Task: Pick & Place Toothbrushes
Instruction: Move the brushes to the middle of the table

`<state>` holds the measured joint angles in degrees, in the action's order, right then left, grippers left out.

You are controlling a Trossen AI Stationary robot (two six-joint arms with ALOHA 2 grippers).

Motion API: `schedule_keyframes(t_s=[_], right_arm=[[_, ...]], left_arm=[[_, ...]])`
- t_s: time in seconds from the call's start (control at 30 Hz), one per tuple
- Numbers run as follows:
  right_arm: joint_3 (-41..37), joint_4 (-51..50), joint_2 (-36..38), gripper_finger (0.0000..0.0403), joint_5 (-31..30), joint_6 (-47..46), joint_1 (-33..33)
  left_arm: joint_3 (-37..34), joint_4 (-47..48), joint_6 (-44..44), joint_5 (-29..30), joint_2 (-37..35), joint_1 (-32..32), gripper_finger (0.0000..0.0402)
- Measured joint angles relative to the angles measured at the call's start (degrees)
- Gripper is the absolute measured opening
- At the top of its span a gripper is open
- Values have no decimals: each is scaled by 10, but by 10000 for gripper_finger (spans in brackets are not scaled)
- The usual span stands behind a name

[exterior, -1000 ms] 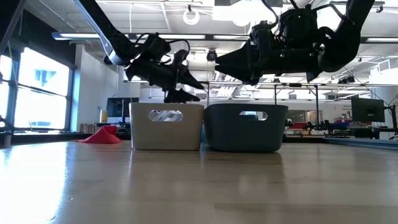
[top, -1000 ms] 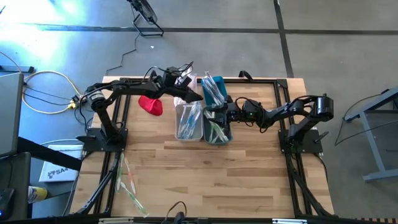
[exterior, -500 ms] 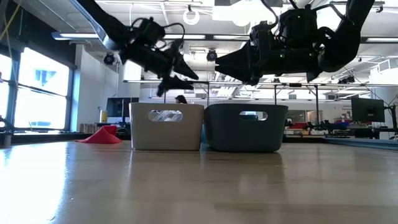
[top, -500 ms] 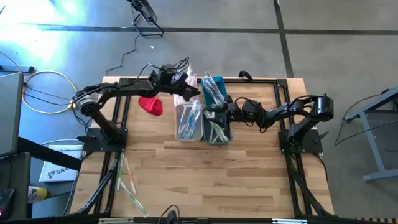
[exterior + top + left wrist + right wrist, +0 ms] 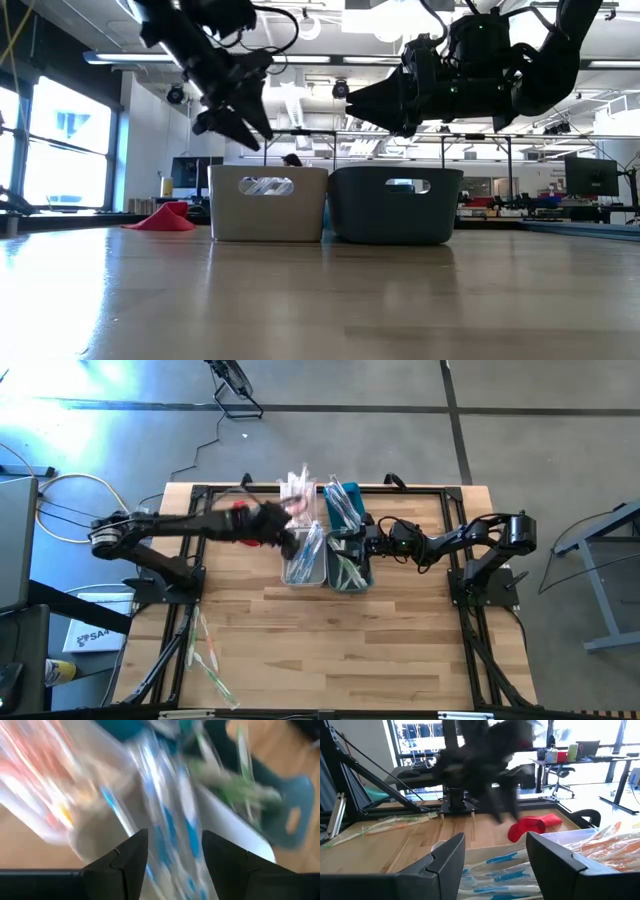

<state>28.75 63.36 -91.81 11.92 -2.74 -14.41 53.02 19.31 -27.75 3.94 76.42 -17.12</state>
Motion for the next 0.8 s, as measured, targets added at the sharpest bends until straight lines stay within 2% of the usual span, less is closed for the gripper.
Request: schedule_keyframes(t_s=[0.3,0.7,0.8], right_arm=[[0,-1,0,204,0,-4,0],[0,-2,0,203,0,-6,0],[0,-7,0,203,0,-11,0]], left_arm=[[-75,10,-148,10,-15,138,184],[-79,72,-292,24,-65,289,184],[-79,92,-316,8,-76,324,184]])
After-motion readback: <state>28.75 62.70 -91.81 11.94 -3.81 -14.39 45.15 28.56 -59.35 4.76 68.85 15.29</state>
